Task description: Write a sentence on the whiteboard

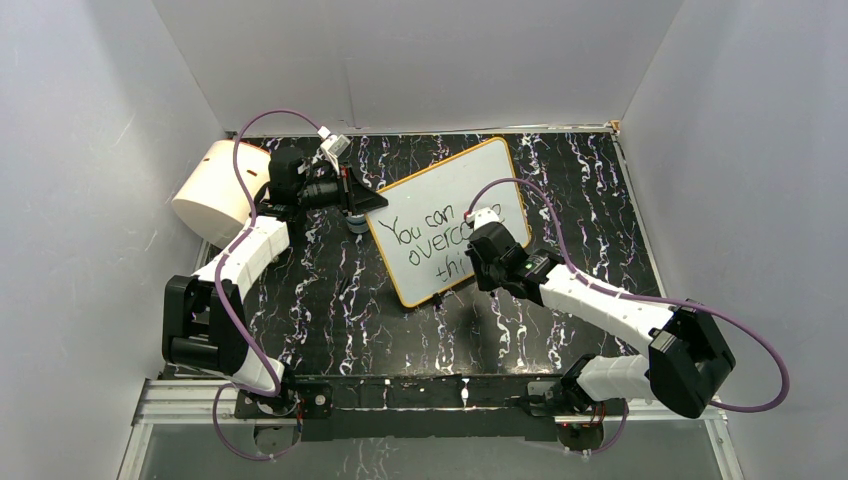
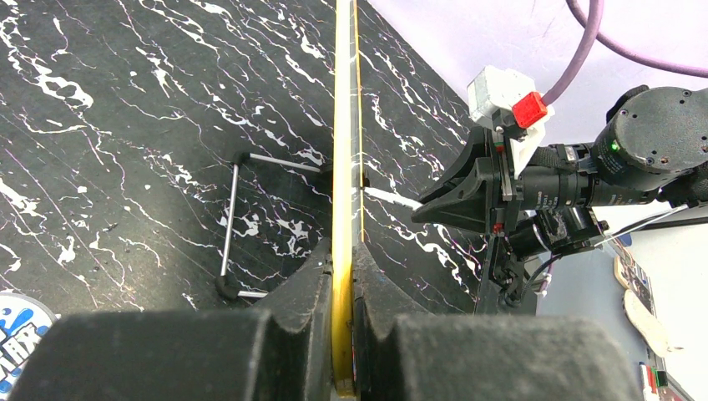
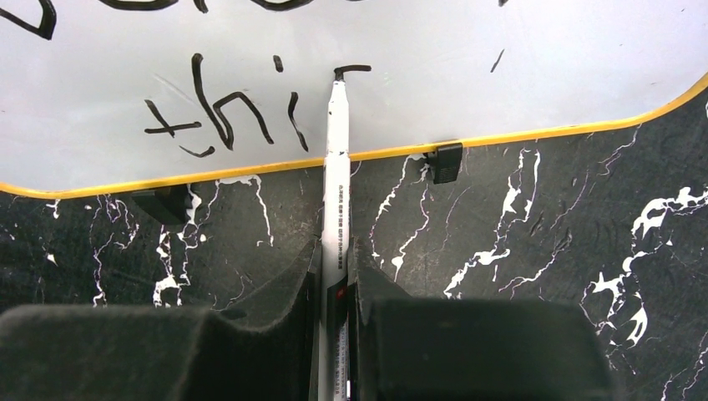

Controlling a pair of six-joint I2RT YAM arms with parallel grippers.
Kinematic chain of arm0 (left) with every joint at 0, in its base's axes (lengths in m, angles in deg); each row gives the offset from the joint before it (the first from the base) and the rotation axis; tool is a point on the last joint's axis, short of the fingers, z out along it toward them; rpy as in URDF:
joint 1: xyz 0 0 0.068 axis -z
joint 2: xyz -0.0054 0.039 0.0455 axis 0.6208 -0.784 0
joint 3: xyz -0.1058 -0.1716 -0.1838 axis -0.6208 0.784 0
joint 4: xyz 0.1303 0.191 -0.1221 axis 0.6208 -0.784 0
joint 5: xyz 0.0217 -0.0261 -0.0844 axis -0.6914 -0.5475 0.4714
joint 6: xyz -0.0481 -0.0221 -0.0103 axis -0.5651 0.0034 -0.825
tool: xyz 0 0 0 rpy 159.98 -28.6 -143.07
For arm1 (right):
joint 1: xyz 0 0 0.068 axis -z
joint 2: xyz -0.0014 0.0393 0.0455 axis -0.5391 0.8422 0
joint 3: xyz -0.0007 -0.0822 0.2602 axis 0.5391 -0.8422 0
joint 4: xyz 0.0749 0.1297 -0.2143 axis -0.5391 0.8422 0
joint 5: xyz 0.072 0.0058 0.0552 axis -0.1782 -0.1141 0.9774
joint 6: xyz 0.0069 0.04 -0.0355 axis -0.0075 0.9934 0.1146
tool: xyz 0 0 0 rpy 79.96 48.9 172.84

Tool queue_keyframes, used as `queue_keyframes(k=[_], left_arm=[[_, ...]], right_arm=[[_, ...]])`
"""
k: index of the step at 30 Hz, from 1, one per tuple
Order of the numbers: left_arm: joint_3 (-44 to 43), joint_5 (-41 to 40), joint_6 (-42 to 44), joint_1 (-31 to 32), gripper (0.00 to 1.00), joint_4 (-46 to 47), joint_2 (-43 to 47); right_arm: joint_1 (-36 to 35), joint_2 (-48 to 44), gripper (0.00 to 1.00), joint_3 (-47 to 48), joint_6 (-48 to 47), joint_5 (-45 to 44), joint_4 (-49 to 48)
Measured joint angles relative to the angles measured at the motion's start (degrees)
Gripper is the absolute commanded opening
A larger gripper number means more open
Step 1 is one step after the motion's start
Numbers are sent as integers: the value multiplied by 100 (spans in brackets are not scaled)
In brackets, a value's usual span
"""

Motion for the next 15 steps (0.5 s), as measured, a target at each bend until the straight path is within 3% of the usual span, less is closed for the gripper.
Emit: queue_keyframes(k=[15], left_arm=[[-2,0,0,0,0,2,-2]], right_arm=[[0,48,0,-101,59,149,155]])
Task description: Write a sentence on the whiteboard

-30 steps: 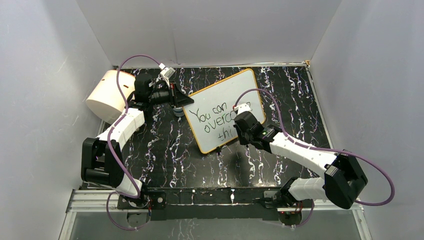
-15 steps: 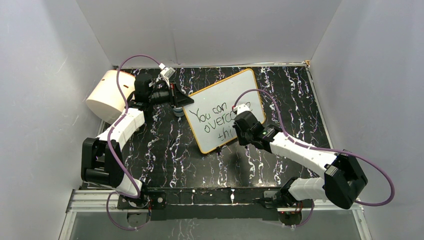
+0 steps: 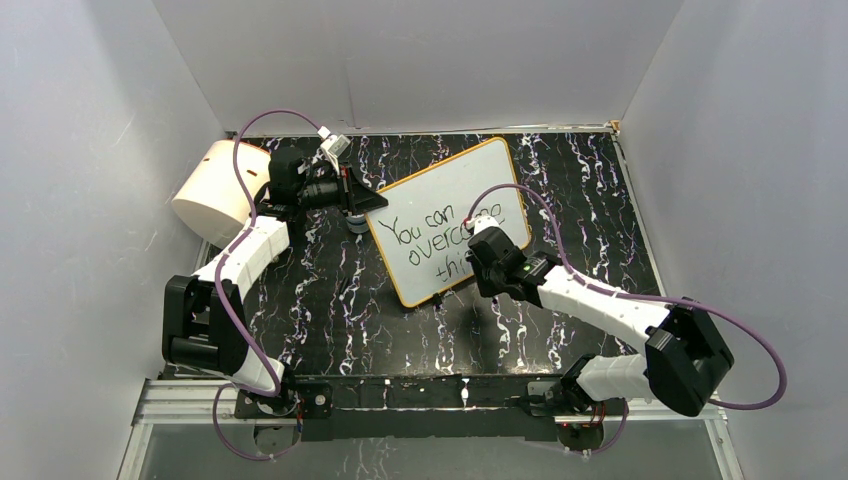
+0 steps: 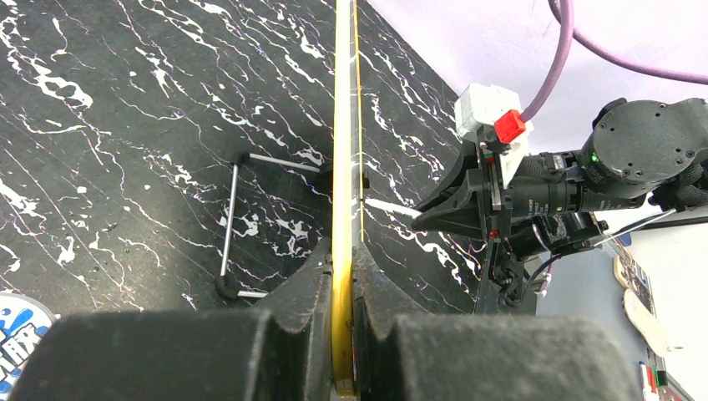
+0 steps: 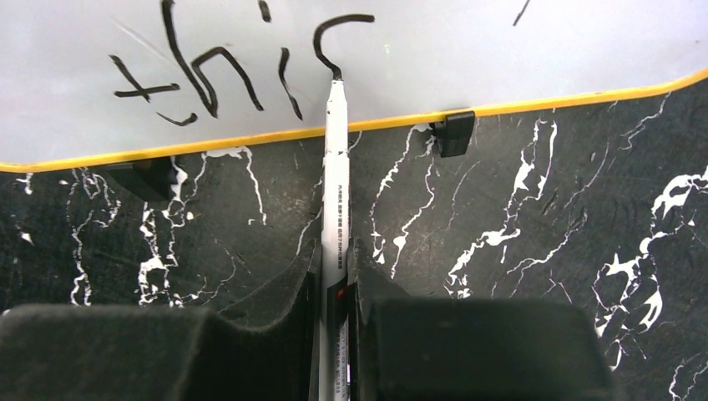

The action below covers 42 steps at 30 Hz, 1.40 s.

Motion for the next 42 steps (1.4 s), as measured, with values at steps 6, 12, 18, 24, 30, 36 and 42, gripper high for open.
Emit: queue_keyframes(k=[6,12,18,24,30,36,42], left_arm=[[0,2,0,0,0,-2,0],[-2,2,2,0,0,-9,0],[-9,7,2,2,0,-22,0],[-11,11,2,2,0,-22,0],[-11,13,4,2,0,-24,0],[-11,15,4,2,0,-24,0],[-11,13,4,2,0,-24,0]], right_arm=[[0,20,0,-28,46,-153,74],[0,31,0,-28,107,-146,79],[0,70,0,-66,155,-101,103],[0,70,0,-203,184,118,133],[0,59,0,-203,175,262,127],[0,59,0,-192,162,304,122],[-2,-87,0,-162,157,225,98]])
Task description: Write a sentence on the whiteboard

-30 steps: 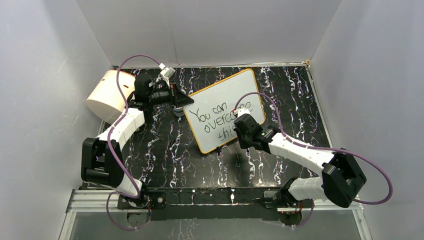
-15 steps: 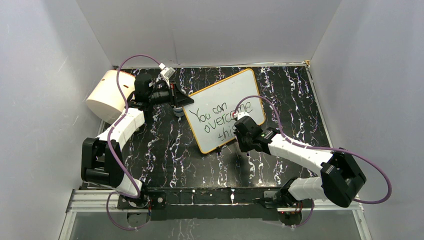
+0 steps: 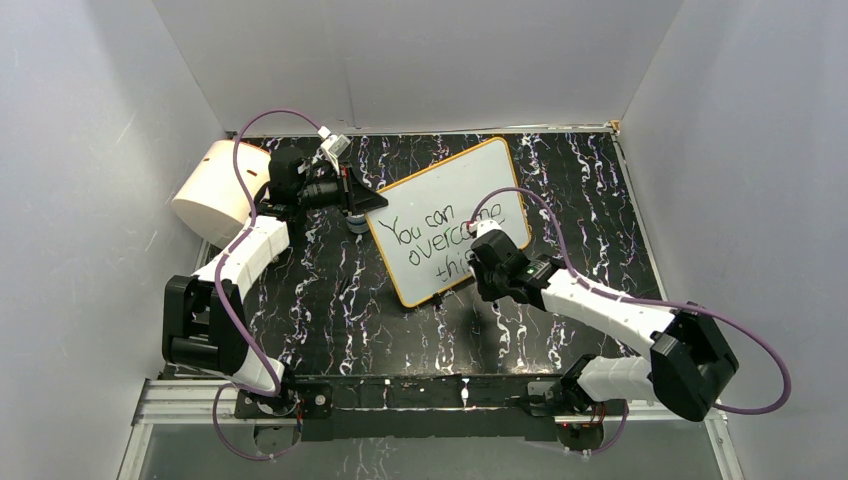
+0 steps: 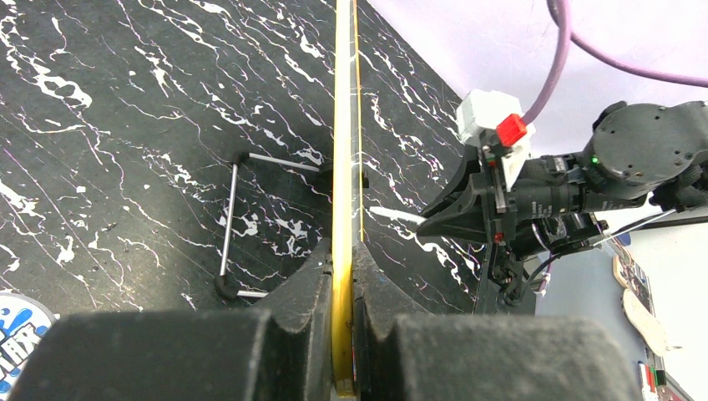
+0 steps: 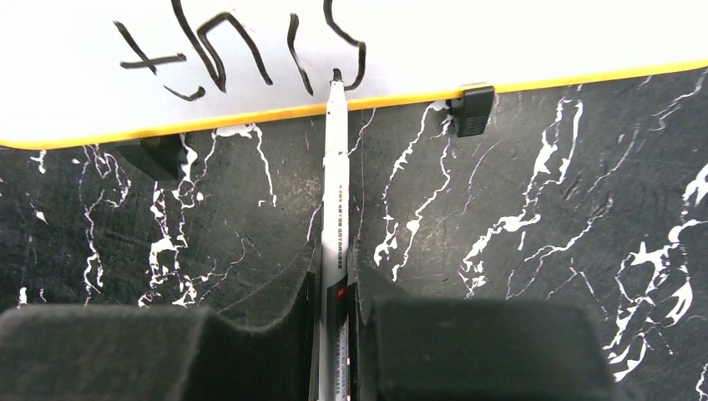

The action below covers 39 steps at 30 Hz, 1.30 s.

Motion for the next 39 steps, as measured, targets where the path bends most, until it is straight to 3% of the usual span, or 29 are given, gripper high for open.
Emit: queue_keyframes(k=[8,39], left_arm=[[0,0,0,0,0,-2,0],[-2,-13,15,0,0,-13,2]], right_arm=[[9,-341,0,2,-24,-258,-7],[433,-4,0,2,-247,-162,-105]])
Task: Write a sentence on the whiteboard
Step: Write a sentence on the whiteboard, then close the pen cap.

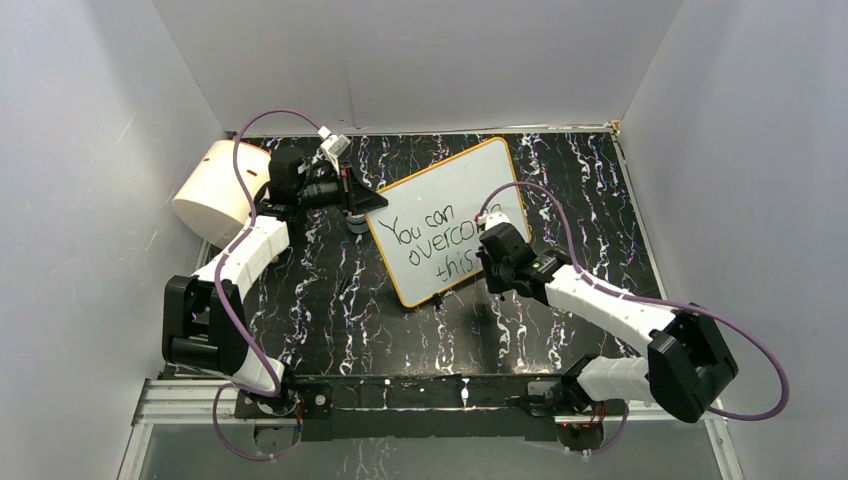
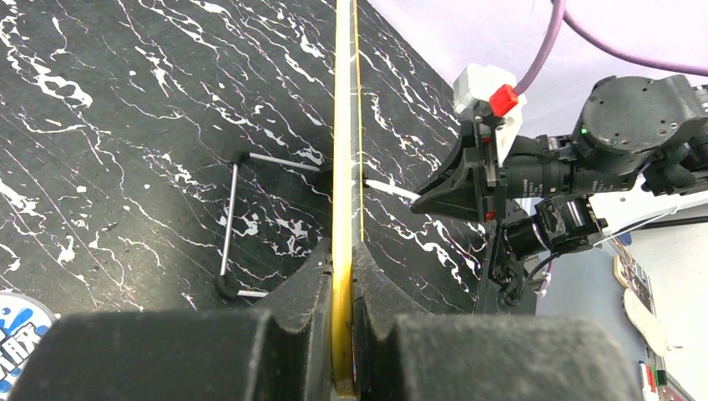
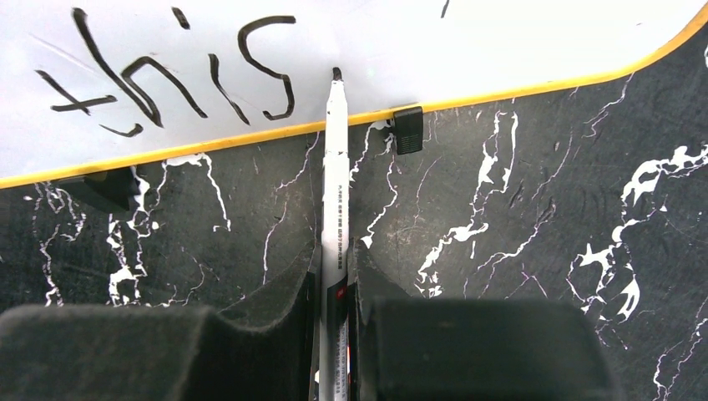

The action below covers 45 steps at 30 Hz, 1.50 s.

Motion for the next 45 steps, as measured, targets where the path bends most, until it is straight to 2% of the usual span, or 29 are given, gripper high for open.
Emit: queue_keyframes(k=[4,9,14,21,29,35,40,45], left_arm=[[0,-42,0,0,1,-13,15],[-15,-181,46,35,21,-122,85],[-15,-614,157,214,48,-590,103],[-122,-1447,118,264,60,-1115,463],[-35,-2898,-129,264,63,-1576,2173],[828,-4181,-479,264,63,-2212,3620],[1458,-4828,-691,264,61,-2898,3869],[1884,-5086,-804,264,54,-3403,3488]], right_arm=[[26,-350,0,0,-33,-15,39],[31,-997,0,20,-63,-85,251],[31,-1445,0,46,-72,-197,549],[31,-1790,0,52,-74,-341,901],[31,-2262,0,68,-103,-518,1128],[31,-2684,0,68,-122,-638,1172],[31,-2940,0,68,-122,-647,1172],[31,-3027,0,68,-122,-643,1169]])
